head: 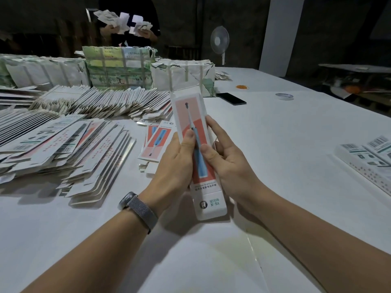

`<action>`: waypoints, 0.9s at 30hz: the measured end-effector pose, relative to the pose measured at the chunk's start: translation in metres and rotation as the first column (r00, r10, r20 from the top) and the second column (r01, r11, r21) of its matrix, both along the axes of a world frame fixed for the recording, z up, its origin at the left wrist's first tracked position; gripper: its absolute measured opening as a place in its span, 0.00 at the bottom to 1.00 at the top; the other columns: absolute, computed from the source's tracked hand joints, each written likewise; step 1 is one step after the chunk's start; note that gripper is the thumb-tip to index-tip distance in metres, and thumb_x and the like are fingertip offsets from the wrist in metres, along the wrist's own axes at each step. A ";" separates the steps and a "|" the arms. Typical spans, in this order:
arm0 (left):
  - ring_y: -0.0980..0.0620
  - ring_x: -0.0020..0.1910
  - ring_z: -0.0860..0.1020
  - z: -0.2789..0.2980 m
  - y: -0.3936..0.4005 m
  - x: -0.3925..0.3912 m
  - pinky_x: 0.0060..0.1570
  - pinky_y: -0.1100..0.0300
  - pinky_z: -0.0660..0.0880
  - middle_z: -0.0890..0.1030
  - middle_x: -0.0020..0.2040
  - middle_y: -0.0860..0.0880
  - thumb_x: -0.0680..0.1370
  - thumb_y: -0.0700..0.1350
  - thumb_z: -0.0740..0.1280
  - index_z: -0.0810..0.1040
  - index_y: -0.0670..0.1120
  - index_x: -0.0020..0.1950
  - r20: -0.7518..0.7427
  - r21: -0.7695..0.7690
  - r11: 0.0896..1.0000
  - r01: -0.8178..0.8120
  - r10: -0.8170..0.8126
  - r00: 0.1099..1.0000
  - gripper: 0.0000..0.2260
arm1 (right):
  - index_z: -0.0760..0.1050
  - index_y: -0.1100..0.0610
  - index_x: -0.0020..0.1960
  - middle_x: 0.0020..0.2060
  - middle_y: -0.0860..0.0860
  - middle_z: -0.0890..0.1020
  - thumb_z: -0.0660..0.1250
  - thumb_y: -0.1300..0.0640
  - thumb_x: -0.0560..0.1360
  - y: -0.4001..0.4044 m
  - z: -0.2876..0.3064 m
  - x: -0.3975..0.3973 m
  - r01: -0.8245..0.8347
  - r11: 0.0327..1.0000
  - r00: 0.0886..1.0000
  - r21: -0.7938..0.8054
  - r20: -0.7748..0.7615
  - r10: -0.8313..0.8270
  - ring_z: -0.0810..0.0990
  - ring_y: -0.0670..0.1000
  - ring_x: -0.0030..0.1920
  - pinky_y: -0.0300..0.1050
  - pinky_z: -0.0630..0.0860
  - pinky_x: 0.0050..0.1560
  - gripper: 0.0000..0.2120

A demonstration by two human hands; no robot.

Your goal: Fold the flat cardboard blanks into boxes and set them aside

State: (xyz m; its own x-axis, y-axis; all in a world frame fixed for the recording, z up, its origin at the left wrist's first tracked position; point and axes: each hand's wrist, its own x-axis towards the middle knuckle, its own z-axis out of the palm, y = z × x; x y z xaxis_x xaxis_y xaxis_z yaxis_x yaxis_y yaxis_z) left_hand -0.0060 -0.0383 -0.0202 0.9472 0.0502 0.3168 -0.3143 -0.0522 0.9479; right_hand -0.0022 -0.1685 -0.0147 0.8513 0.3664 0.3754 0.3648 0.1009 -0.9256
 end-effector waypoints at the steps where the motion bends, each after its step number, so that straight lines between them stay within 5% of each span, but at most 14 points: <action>1: 0.57 0.44 0.86 0.000 0.001 0.000 0.41 0.66 0.80 0.86 0.45 0.59 0.81 0.60 0.55 0.77 0.57 0.60 -0.005 -0.007 1.000 0.007 -0.008 1.000 0.15 | 0.65 0.29 0.66 0.65 0.47 0.79 0.63 0.52 0.81 -0.001 0.001 0.001 0.006 1.000 1.000 0.001 -0.010 -0.006 0.84 0.51 0.56 0.44 0.83 0.49 0.21; 6: 0.53 0.46 0.86 0.004 -0.002 -0.002 0.41 0.63 0.81 0.85 0.51 0.48 0.77 0.64 0.55 0.74 0.49 0.69 0.006 0.045 0.997 0.065 -0.066 0.998 0.27 | 0.68 0.36 0.67 0.50 0.48 0.86 0.65 0.49 0.81 -0.004 0.003 0.002 0.169 0.986 0.983 -0.003 0.066 -0.169 0.87 0.54 0.46 0.52 0.84 0.45 0.17; 10: 0.58 0.45 0.85 0.004 -0.003 -0.008 0.43 0.66 0.80 0.85 0.47 0.52 0.78 0.63 0.53 0.77 0.56 0.61 0.058 0.178 0.981 0.080 -0.091 0.994 0.20 | 0.70 0.34 0.62 0.44 0.46 0.82 0.64 0.41 0.75 -0.006 0.010 0.006 0.317 0.948 0.941 -0.005 0.126 -0.314 0.86 0.50 0.44 0.48 0.85 0.45 0.16; 14: 0.62 0.42 0.84 -0.001 -0.012 -0.016 0.39 0.71 0.77 0.83 0.41 0.57 0.75 0.67 0.52 0.75 0.56 0.53 -0.021 0.268 0.951 0.156 -0.156 0.987 0.20 | 0.66 0.38 0.66 0.48 0.45 0.84 0.62 0.49 0.82 -0.017 0.017 0.013 0.282 0.954 0.957 0.101 0.042 -0.288 0.85 0.48 0.51 0.44 0.83 0.49 0.14; 18: 0.58 0.44 0.85 0.004 -0.009 -0.018 0.47 0.61 0.83 0.85 0.43 0.59 0.74 0.67 0.55 0.78 0.54 0.52 -0.038 0.270 0.949 0.164 -0.160 0.986 0.22 | 0.67 0.45 0.68 0.50 0.44 0.85 0.59 0.51 0.83 -0.015 0.014 0.009 0.277 0.955 0.960 0.109 0.017 -0.281 0.85 0.50 0.52 0.45 0.83 0.49 0.14; 22: 0.53 0.36 0.85 0.008 0.000 -0.015 0.34 0.60 0.83 0.85 0.38 0.51 0.74 0.67 0.54 0.79 0.43 0.46 -0.012 0.244 0.968 0.066 -0.065 0.998 0.29 | 0.69 0.47 0.66 0.46 0.43 0.85 0.58 0.52 0.84 -0.013 0.014 0.008 0.253 0.965 0.966 0.075 0.025 -0.255 0.86 0.50 0.47 0.42 0.83 0.44 0.11; 27: 0.54 0.37 0.84 0.009 0.000 -0.011 0.27 0.65 0.76 0.82 0.43 0.46 0.74 0.64 0.59 0.69 0.56 0.61 0.081 0.149 0.988 -0.048 0.036 0.996 0.20 | 0.71 0.48 0.62 0.43 0.43 0.85 0.57 0.47 0.76 -0.012 0.012 0.004 0.209 0.978 0.977 0.017 0.030 -0.210 0.86 0.50 0.42 0.40 0.81 0.42 0.16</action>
